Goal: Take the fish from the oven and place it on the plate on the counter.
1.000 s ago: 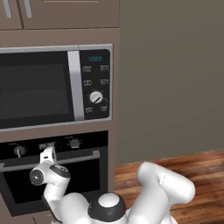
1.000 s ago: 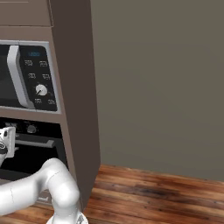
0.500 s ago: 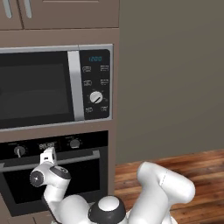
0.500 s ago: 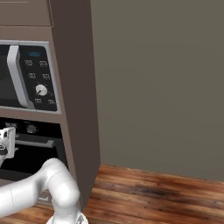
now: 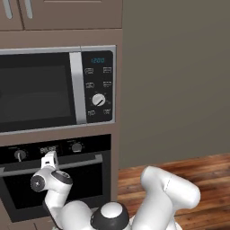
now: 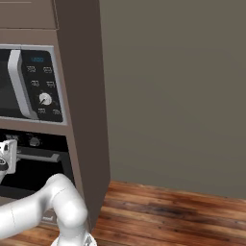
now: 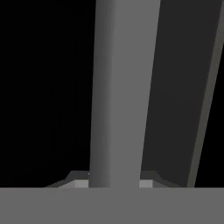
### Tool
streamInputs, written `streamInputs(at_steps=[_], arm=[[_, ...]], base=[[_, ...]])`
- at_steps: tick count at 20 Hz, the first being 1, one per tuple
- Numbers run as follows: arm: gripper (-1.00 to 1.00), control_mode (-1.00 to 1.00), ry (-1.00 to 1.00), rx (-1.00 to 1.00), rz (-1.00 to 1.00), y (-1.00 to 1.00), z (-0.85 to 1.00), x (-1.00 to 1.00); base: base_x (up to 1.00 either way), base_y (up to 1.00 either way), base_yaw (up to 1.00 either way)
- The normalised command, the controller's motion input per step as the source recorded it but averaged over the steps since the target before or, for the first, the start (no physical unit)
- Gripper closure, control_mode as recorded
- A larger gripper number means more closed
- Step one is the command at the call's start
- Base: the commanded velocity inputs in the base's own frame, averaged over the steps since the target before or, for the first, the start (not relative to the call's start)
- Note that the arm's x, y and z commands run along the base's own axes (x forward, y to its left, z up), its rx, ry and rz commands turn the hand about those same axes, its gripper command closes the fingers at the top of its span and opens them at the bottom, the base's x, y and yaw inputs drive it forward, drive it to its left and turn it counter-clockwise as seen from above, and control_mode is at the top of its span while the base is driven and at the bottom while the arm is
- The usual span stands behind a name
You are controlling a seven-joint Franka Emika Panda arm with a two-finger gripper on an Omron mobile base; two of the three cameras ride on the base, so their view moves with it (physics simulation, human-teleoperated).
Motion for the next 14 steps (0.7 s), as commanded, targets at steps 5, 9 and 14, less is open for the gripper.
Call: streamInputs(at_steps=[5, 9, 14], arm=[[1.00, -1.00, 0.00, 0.00, -0.01, 0.00, -0.01, 0.00], [1.00, -1.00, 0.06, 0.00, 0.00, 0.00, -0.31, -0.32], [1.00, -1.00, 0.10, 0.00, 0.00, 0.00, -0.56, -0.71]], base=[[0.00, 0.00, 0.00], [0.00, 0.00, 0.00], [0.00, 0.00, 0.00]])
